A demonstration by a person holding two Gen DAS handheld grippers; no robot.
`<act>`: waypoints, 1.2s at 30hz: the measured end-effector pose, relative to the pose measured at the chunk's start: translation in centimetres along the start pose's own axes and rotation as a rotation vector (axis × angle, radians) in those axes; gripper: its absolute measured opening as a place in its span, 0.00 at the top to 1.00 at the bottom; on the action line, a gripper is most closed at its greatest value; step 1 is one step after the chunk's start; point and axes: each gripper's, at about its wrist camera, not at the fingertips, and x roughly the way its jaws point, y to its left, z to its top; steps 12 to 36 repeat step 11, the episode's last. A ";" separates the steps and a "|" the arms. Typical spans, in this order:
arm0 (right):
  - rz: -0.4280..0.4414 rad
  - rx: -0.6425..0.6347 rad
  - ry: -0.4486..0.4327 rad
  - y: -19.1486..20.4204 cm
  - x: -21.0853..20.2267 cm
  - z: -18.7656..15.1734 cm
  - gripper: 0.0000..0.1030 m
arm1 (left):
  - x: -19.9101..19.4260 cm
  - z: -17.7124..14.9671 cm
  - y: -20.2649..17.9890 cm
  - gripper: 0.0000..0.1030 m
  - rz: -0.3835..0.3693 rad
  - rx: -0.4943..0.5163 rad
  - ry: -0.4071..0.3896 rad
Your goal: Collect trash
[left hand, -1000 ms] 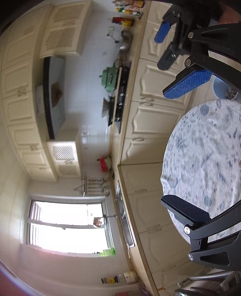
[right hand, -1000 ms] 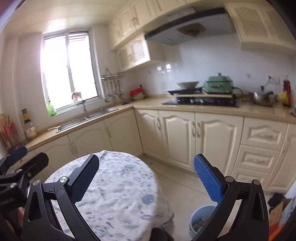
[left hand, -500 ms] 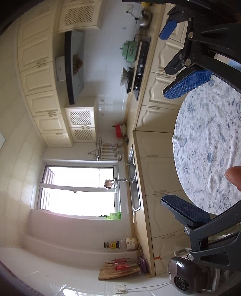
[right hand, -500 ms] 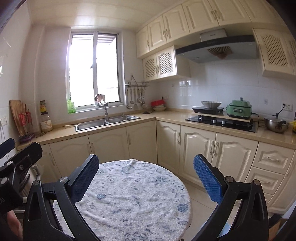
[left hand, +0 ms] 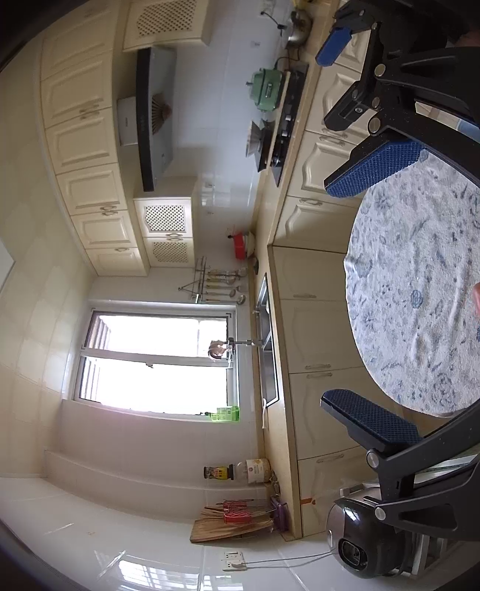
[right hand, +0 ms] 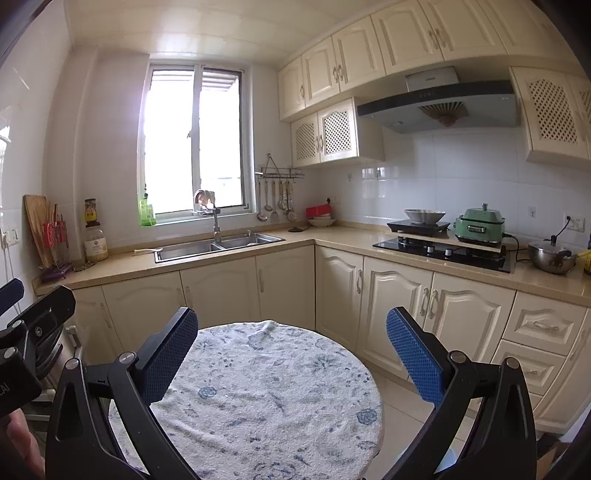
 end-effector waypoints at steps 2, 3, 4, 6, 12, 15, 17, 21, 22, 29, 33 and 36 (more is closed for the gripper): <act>0.001 -0.002 0.004 0.1 0.2 -0.1 0.00 | 0.2 0.3 -0.1 0.01 0.001 0.000 -0.003; 0.002 -0.001 0.005 0.2 0.2 -0.1 0.00 | 0.8 0.7 0.2 0.01 0.001 0.000 -0.002; 0.004 0.000 0.007 0.2 0.3 -0.1 0.00 | 1.1 0.8 0.2 0.01 0.002 0.002 0.000; 0.003 -0.001 0.007 0.2 0.4 -0.1 0.00 | 1.8 0.9 0.2 0.01 0.002 0.003 0.003; 0.011 -0.002 0.014 0.4 0.8 -0.1 0.00 | 2.8 1.4 1.3 0.01 -0.006 -0.018 -0.014; 0.011 -0.002 0.014 0.4 0.8 -0.1 0.00 | 2.8 1.4 1.3 0.01 -0.006 -0.018 -0.014; 0.011 -0.002 0.014 0.4 0.8 -0.1 0.00 | 2.8 1.4 1.3 0.01 -0.006 -0.018 -0.014; 0.011 -0.002 0.014 0.4 0.8 -0.1 0.00 | 2.8 1.4 1.3 0.01 -0.006 -0.018 -0.014; 0.011 -0.002 0.014 0.4 0.8 -0.1 0.00 | 2.8 1.4 1.3 0.01 -0.006 -0.018 -0.014; 0.011 -0.002 0.014 0.4 0.8 -0.1 0.00 | 2.8 1.4 1.3 0.01 -0.006 -0.018 -0.014; 0.011 -0.002 0.014 0.4 0.8 -0.1 0.00 | 2.8 1.4 1.3 0.01 -0.006 -0.018 -0.014; 0.011 -0.002 0.014 0.4 0.8 -0.1 0.00 | 2.8 1.4 1.3 0.01 -0.006 -0.018 -0.014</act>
